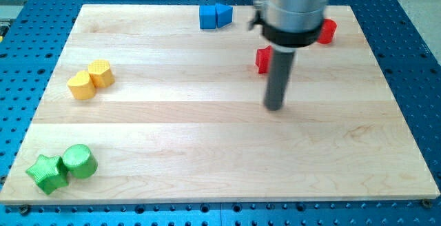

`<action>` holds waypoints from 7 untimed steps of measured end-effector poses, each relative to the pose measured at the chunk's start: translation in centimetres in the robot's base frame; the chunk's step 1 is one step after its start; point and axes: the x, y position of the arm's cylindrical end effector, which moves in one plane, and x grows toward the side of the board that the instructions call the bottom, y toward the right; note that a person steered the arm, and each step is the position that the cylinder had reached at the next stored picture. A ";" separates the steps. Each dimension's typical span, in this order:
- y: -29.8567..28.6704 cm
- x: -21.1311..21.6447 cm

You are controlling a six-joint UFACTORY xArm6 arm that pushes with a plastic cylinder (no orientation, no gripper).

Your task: Move the red circle closer to the red star

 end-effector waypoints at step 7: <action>12.8 -16.4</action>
